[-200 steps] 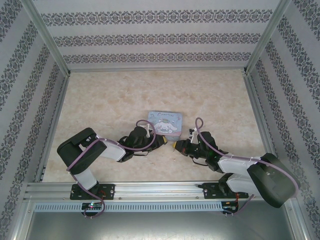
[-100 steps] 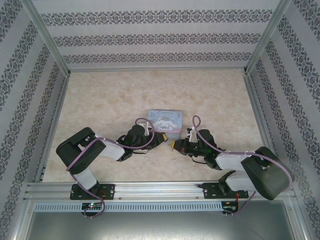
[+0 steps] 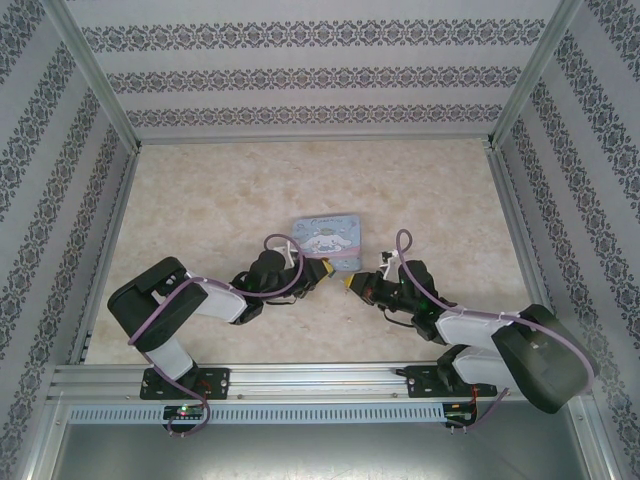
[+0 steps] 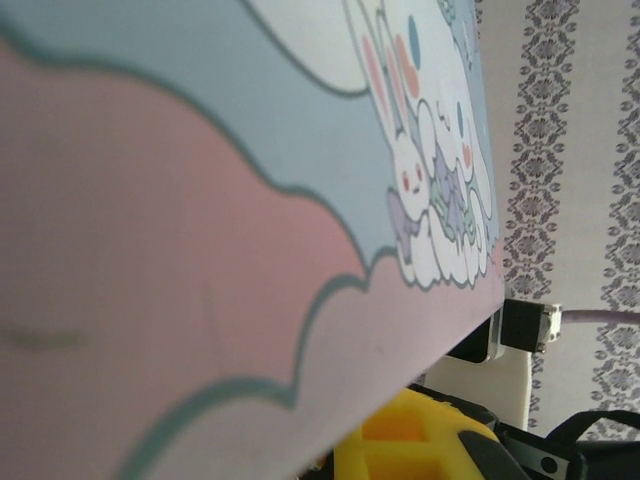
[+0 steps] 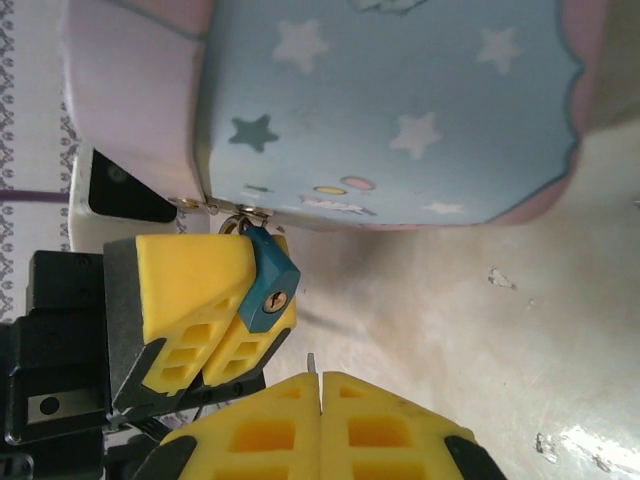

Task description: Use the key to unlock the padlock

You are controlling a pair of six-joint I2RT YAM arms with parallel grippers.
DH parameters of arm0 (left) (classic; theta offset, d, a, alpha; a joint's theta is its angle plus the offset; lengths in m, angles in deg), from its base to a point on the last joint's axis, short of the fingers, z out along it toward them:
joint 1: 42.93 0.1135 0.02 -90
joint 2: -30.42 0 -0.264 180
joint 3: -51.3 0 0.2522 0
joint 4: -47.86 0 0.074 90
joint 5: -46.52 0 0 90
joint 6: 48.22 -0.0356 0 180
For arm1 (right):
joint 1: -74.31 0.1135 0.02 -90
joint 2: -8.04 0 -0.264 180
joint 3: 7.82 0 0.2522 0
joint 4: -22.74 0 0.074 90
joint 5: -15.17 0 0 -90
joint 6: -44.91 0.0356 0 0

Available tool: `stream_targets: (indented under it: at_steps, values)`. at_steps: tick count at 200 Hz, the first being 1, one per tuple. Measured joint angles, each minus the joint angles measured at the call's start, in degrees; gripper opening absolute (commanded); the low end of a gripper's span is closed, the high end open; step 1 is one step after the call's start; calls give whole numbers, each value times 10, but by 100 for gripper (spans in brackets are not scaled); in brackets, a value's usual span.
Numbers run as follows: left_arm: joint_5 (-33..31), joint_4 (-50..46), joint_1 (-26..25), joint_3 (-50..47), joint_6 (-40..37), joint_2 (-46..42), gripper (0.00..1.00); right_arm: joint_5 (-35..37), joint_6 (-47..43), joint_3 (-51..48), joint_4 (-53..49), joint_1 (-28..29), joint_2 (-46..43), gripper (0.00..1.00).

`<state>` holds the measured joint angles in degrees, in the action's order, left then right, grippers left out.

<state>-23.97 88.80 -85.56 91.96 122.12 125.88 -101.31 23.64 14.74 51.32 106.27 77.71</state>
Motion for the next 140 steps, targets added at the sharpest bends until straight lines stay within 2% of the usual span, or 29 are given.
stream_targets:
  at_steps: [66,140]
  values:
    - [-18,15,0,-2,38,-1,0,23,32,-2,2,0,-21,0]
    - [-20,16,0,-2,48,-2,0,29,51,19,25,5,19,0]
